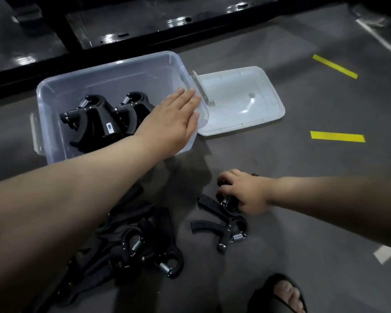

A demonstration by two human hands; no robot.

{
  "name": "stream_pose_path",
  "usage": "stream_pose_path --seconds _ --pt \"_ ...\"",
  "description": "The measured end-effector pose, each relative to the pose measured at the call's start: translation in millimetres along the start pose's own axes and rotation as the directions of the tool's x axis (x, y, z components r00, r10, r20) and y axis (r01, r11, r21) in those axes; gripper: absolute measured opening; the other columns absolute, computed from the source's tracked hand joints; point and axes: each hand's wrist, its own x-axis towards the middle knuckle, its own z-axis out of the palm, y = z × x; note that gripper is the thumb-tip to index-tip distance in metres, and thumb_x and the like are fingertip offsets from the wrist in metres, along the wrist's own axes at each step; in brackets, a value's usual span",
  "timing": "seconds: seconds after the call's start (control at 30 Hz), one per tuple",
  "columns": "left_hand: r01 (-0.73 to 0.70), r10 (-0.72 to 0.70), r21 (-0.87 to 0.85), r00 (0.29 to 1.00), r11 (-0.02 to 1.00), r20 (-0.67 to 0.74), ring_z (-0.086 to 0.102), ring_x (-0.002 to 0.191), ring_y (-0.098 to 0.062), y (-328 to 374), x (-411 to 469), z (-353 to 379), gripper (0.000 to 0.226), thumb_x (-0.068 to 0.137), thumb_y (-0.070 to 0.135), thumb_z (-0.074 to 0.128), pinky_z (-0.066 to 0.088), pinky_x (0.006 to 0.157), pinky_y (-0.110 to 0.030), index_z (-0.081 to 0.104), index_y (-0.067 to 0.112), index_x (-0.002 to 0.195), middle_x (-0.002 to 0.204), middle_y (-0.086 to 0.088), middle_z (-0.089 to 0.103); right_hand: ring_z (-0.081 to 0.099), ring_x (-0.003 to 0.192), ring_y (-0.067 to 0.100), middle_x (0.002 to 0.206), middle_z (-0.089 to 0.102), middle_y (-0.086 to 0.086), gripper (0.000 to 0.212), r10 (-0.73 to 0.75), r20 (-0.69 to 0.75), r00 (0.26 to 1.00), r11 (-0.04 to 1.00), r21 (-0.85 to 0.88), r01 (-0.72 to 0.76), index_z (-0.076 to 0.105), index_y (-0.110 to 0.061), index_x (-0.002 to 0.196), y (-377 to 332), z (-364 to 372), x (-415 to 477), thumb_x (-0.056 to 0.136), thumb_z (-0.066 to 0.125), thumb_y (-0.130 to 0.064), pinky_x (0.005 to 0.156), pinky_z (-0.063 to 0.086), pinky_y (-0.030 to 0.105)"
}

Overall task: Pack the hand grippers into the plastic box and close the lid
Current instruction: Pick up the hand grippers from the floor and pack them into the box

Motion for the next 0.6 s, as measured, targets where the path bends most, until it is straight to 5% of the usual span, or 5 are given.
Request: stream_pose_path --seconds 0.2,0.27,0.4,0.5,0.6 --pt "-0.006 0.007 0.006 1.000 1.000 -0.011 0.017 0.147 -0.019 1 -2 -2 0.058 0.100 0.041 0.018 0.016 0.120 -0.038 0.031 0.015 0.150 0.158 -0.004 0.025 0.050 0.109 0.030 0.123 0.047 0.006 0.054 -0.138 0.055 0.989 0.923 -0.354 0.148 0.054 -0.024 0.121 21 -20 11 0.069 0.064 -0.036 0.095 0.041 0.040" --pt "-0.005 0.005 0.010 1.000 1.000 -0.012 0.017 0.147 -0.019 2 -2 -2 0.057 0.100 0.040 0.019 0.015 0.120 -0.038 0.030 0.015 0.150 0.158 -0.004 0.025 0.051 0.108 0.029 0.125 0.046 0.005 0.055 -0.057 -0.076 0.995 0.957 -0.290 0.032 0.050 -0.024 0.126 25 -19 9 0.073 0.059 -0.039 0.094 0.042 0.041" --pt "0.009 -0.009 0.011 1.000 1.000 -0.008 0.016 0.148 -0.018 1 -3 -3 0.057 0.100 0.040 0.018 0.016 0.120 -0.038 0.029 0.016 0.151 0.158 -0.003 0.024 0.053 0.111 0.033 0.127 0.041 0.007 0.059 0.203 -0.287 0.936 0.978 0.105 -0.180 0.043 -0.018 0.129 28 -3 -4 0.079 0.053 -0.047 0.097 0.043 0.041" --pt "0.012 -0.012 0.009 1.000 1.000 0.002 0.015 0.148 -0.016 1 -4 -3 0.058 0.099 0.042 0.016 0.016 0.120 -0.037 0.027 0.018 0.151 0.159 -0.001 0.023 0.045 0.119 0.028 0.133 0.036 0.007 0.091 0.136 -0.142 0.980 0.972 -0.172 -0.160 0.027 -0.015 0.146 35 13 -14 0.076 0.051 -0.067 0.101 0.038 0.039" --pt "0.010 -0.010 0.038 1.000 0.999 -0.008 0.019 0.147 -0.018 1 -6 -4 0.059 0.098 0.042 0.015 0.018 0.120 -0.039 0.030 0.018 0.150 0.158 -0.003 0.027 0.045 0.116 0.029 0.129 0.038 0.007 0.102 0.157 -0.113 0.981 0.938 -0.293 -0.183 0.017 -0.014 0.150 34 19 -12 0.073 0.061 -0.063 0.096 0.041 0.042"
